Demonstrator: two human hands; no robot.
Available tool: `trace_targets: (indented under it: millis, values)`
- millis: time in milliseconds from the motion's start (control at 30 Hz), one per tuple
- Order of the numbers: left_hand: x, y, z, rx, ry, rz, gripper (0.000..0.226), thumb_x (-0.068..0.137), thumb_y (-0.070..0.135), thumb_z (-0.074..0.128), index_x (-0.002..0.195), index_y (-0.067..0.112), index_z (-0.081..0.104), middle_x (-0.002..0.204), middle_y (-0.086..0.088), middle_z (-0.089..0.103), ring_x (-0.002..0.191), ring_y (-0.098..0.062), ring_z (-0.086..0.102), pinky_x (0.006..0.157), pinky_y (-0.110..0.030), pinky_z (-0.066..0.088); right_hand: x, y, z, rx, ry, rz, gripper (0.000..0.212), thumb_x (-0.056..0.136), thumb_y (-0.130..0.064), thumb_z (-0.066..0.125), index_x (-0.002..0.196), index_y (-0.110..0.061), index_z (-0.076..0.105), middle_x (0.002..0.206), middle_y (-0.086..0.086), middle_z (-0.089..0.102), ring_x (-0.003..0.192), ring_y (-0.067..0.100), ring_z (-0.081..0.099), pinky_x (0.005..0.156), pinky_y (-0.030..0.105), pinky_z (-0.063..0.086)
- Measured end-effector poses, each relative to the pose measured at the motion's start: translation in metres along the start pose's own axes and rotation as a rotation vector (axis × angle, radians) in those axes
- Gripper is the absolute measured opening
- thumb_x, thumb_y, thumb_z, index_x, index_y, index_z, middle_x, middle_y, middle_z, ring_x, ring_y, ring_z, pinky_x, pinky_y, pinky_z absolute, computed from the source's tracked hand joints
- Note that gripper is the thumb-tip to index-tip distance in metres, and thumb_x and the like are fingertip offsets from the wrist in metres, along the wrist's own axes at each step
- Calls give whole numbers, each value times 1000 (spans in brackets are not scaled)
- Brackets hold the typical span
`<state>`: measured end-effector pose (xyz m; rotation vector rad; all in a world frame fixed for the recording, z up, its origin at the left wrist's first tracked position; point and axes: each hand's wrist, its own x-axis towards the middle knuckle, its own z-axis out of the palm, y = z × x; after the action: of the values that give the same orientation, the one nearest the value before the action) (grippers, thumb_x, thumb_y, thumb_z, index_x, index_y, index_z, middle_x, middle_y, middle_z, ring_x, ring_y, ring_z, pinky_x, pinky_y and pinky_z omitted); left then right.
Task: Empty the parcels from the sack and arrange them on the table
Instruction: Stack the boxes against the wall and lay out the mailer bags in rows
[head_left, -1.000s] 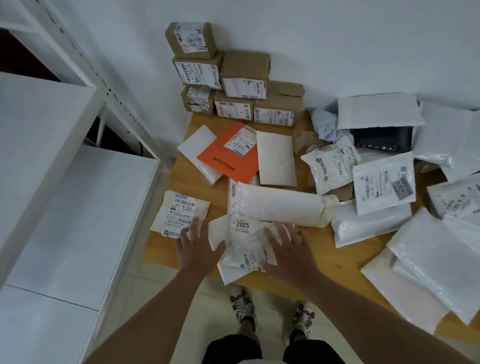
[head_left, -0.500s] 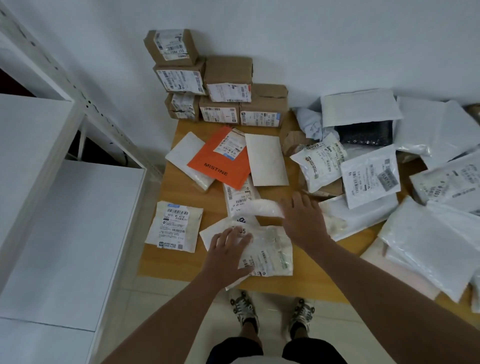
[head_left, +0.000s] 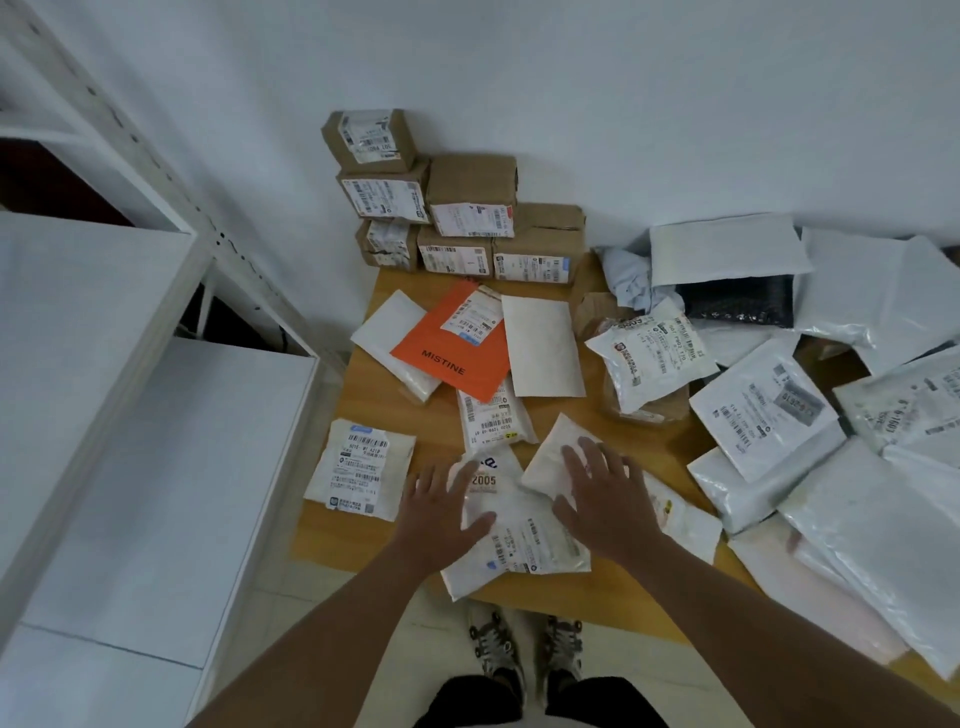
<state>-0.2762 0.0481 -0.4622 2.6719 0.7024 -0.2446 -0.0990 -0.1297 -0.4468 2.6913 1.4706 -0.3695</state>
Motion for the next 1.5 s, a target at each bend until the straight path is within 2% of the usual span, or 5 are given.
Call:
trace_targets:
  millis: [400, 700, 900, 1133, 1500]
  values:
    - [68, -89, -79, -102, 74, -460, 63, 94, 40, 52, 148, 24, 25, 156, -7, 20, 142, -30, 23, 114, -45, 24, 142, -102, -52, 155, 40, -64, 62, 95, -41, 48, 149, -20, 26, 156, 15, 26, 144, 39, 24, 114, 53, 28]
    - [188, -173, -80, 148, -78, 66, 94, 84, 46, 63, 156, 30, 4, 164, -3, -4, 150, -29, -6, 120, -50, -7, 219, -124, -19, 83, 25, 124, 70, 87, -48, 55, 144, -9, 42, 147, 20, 44, 130, 45, 45, 98, 59, 46]
    - [200, -193, -79, 344, -213, 205, 85, 92, 60, 40, 156, 15, 6, 159, -16, 13, 148, -40, 5, 120, -50, 7, 214, -116, -23, 293, 97, 143, 62, 93, -35, 48, 148, -9, 36, 150, 19, 40, 136, 42, 41, 95, 59, 50]
    - [180, -199, -106, -29, 96, 90, 66, 88, 45, 18, 128, 8, 55, 112, -13, 63, 95, -33, 63, 78, -39, 50, 210, -105, -29, 531, 175, 226, 69, 96, -42, 53, 152, -14, 25, 154, 17, 33, 135, 39, 43, 96, 55, 51]
    - [198, -216, -138, -1128, 189, -686, 14, 95, 11, 40, 100, 8, 53, 83, -5, 64, 67, -15, 63, 47, -24, 47, 208, -107, -24, 353, 247, 65, 82, 81, -17, 77, 148, -13, 30, 146, 24, 41, 132, 44, 46, 93, 57, 52]
